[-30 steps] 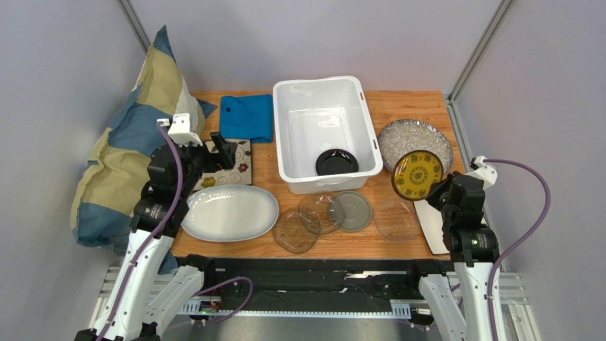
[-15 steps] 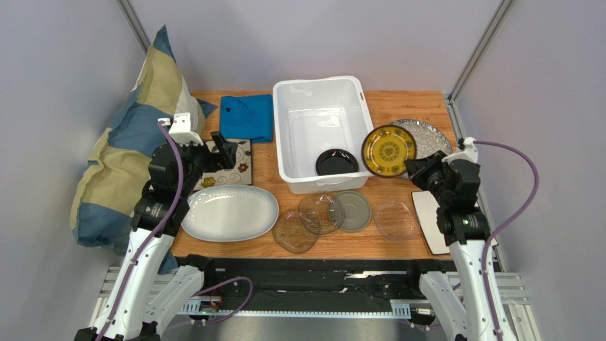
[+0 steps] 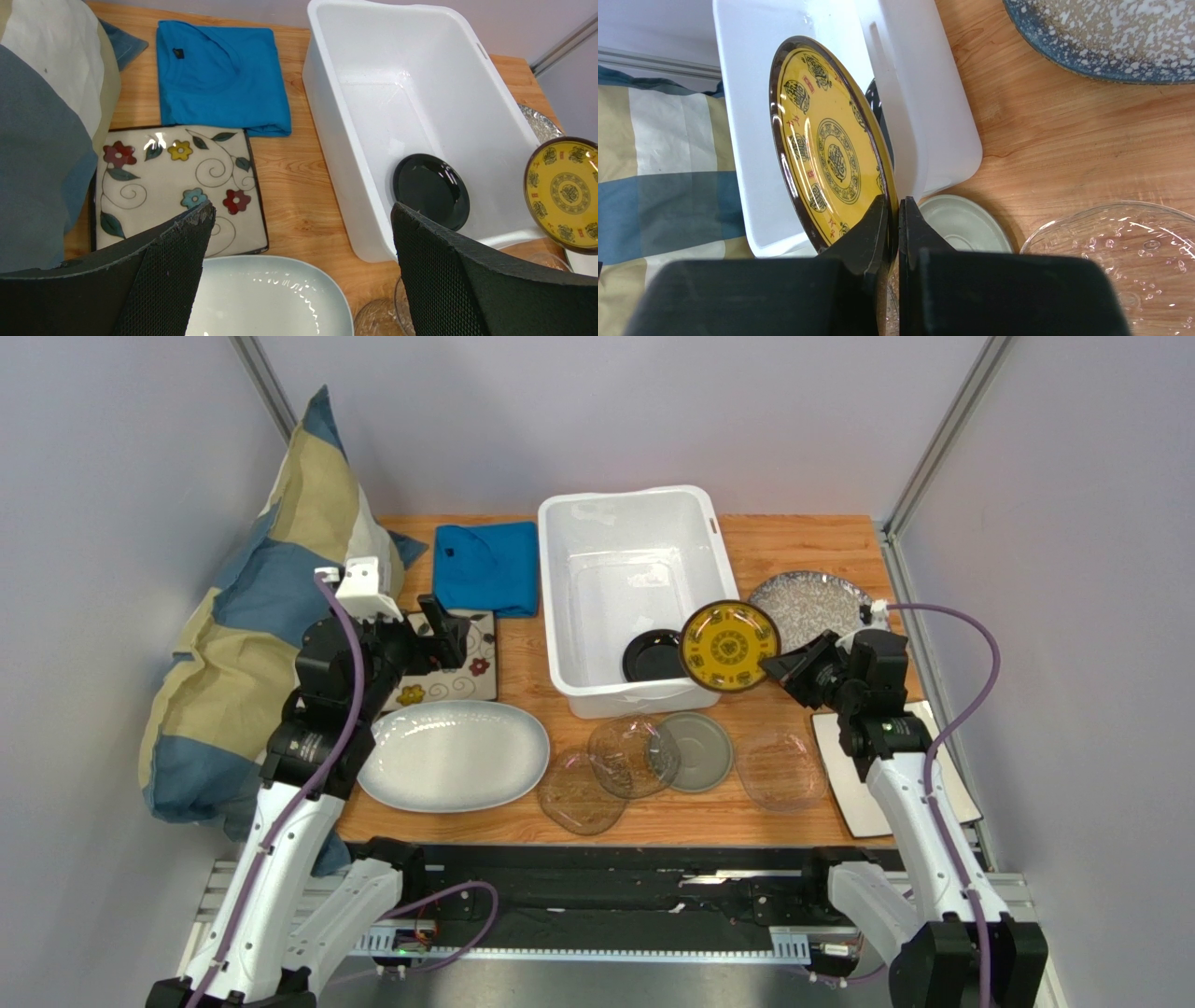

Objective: Place the plates into the plastic bin on the countertop
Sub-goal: Place the plate in the plastic bin, then pick up the plate at the center of the board.

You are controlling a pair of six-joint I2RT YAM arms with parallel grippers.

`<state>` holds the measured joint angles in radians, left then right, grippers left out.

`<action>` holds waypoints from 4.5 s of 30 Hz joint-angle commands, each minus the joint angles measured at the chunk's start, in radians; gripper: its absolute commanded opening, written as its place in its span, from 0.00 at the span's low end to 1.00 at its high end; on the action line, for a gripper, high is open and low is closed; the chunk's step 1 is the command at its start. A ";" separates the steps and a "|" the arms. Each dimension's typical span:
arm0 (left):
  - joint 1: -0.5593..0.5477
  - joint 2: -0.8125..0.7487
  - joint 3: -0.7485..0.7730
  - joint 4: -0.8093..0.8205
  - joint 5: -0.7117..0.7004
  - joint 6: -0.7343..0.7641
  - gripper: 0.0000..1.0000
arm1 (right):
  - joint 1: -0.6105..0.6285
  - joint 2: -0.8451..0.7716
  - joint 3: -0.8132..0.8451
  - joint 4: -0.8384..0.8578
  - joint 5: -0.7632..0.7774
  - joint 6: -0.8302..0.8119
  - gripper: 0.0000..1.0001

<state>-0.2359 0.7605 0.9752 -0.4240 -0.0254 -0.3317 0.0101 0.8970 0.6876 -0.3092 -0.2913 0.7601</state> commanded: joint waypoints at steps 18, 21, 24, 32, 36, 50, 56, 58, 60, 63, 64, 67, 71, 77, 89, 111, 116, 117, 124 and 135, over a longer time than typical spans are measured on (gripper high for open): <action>-0.002 0.003 0.003 0.019 0.004 -0.004 0.99 | 0.050 0.209 0.040 0.160 -0.009 0.057 0.10; -0.002 0.003 0.007 0.019 0.007 -0.004 0.99 | 0.059 0.221 0.046 0.167 -0.009 0.056 0.20; -0.002 0.003 0.006 0.019 0.005 -0.003 0.99 | 0.064 0.232 0.050 0.162 -0.008 0.048 0.28; -0.003 0.003 0.007 0.019 0.007 -0.003 0.99 | 0.068 0.232 0.041 0.153 0.000 0.041 0.42; -0.002 0.005 0.007 0.019 0.008 -0.003 0.99 | 0.068 0.230 0.038 0.153 0.003 0.038 0.49; -0.002 0.002 0.007 0.019 0.012 -0.003 0.99 | 0.068 0.123 0.041 0.050 0.050 -0.025 0.51; -0.002 0.003 0.007 0.019 0.016 -0.006 0.99 | 0.067 0.008 0.036 -0.014 0.032 -0.050 0.52; -0.002 0.003 0.007 0.019 0.015 -0.006 0.99 | 0.068 -0.030 0.032 -0.045 0.030 -0.064 0.52; -0.002 0.003 0.005 0.019 0.015 -0.006 0.99 | 0.067 -0.056 0.027 -0.080 0.032 -0.077 0.52; -0.002 0.007 0.005 0.019 0.015 -0.006 0.99 | 0.070 -0.116 -0.002 -0.105 0.018 -0.077 0.52; -0.003 0.007 0.005 0.019 0.016 -0.007 0.99 | 0.070 -0.150 -0.019 -0.102 0.006 -0.062 0.52; -0.002 0.007 0.005 0.021 0.016 -0.007 0.99 | 0.094 -0.197 -0.098 -0.065 -0.043 -0.032 0.52; -0.002 0.008 0.005 0.019 0.010 -0.006 0.99 | 0.142 -0.224 -0.187 -0.054 -0.033 -0.041 0.52; -0.002 0.013 0.005 0.018 0.009 -0.007 0.99 | 0.250 -0.162 -0.253 0.027 0.016 -0.015 0.52; -0.002 0.013 0.007 0.014 0.007 -0.004 0.99 | 0.470 0.123 -0.304 0.268 0.095 0.050 0.52; -0.002 0.008 0.005 0.018 0.005 -0.006 0.99 | 0.557 0.327 -0.293 0.400 0.115 0.090 0.40; -0.002 0.008 0.007 0.016 0.015 -0.009 0.99 | 0.562 0.310 -0.293 0.354 0.142 0.088 0.14; -0.002 0.008 0.007 0.019 0.015 -0.009 0.99 | 0.561 0.303 -0.293 0.343 0.147 0.085 0.10; -0.002 0.007 0.005 0.018 0.013 -0.009 0.99 | 0.562 0.156 -0.278 0.135 0.169 0.053 0.00; -0.002 0.003 0.007 0.019 0.018 -0.015 0.99 | 0.562 -0.179 -0.126 -0.425 0.290 0.051 0.00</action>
<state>-0.2359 0.7769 0.9752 -0.4297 -0.0158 -0.3351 0.5682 0.8040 0.4866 -0.5236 -0.0711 0.8146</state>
